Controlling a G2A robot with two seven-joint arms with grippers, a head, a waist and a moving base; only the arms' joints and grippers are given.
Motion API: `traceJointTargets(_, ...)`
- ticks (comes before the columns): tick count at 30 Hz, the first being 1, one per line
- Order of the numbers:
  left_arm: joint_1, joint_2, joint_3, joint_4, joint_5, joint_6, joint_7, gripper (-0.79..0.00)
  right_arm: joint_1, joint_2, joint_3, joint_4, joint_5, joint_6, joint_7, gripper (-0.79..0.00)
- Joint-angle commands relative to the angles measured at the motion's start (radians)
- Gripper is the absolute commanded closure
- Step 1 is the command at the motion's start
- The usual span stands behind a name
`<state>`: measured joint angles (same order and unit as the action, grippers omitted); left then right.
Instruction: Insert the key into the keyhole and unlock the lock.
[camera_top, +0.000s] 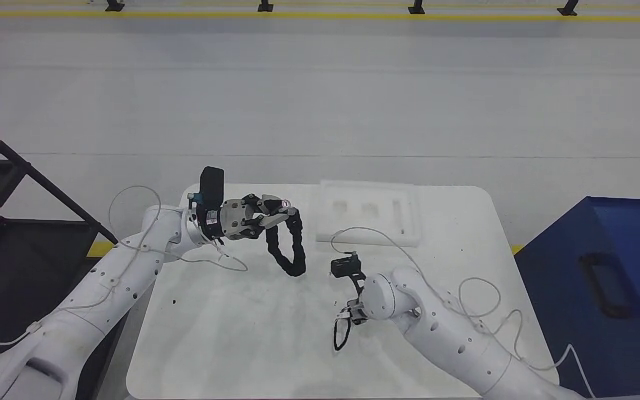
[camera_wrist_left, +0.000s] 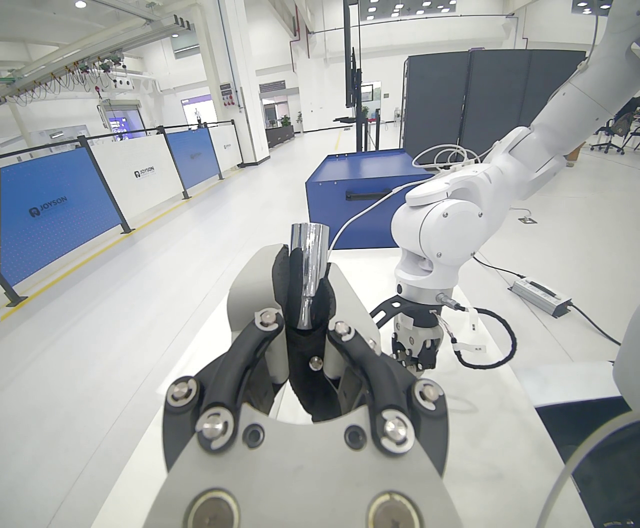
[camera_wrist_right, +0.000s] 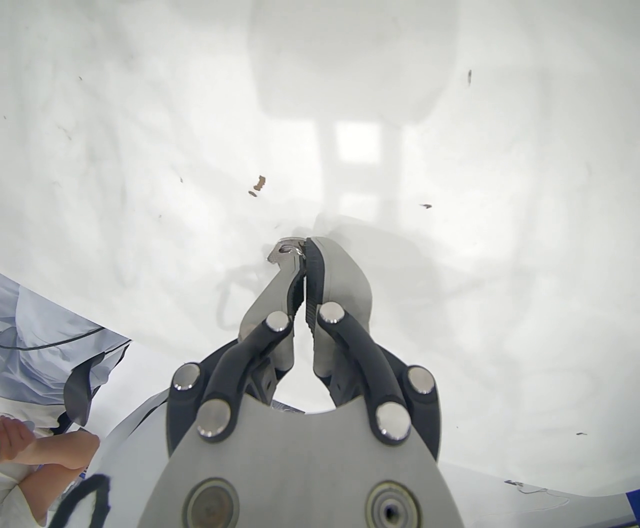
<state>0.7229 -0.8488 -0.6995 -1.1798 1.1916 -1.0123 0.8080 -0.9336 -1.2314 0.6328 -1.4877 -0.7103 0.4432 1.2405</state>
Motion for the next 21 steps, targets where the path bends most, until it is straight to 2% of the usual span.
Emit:
traceJointTargets(1,0.000,0.000,0.000,0.000,0.000,0.000,0.000,0.000,-0.002,0.000,0.002,-0.011,-0.008,0.003,0.000,0.000)
traceJointTargets(12,0.000,0.000,0.000,0.000,0.000,0.000,0.000,0.000,-0.052,0.021,0.046,-0.158,-0.077,0.008,0.028,0.000)
traceJointTargets(18,0.000,0.000,0.000,0.000,0.000,0.000,0.000,0.000,-0.078,0.031,0.083,-0.176,-0.090,0.005,0.043,0.000)
traceJointTargets(20,0.000,0.000,0.000,0.000,0.000,0.000,0.000,0.000,-0.083,0.032,0.093,-0.168,-0.083,-0.001,0.044,-0.160)
traceJointTargets(21,0.000,0.000,0.000,0.000,0.000,0.000,0.000,0.000,-0.085,0.032,0.098,-0.163,-0.076,-0.005,0.042,-0.194)
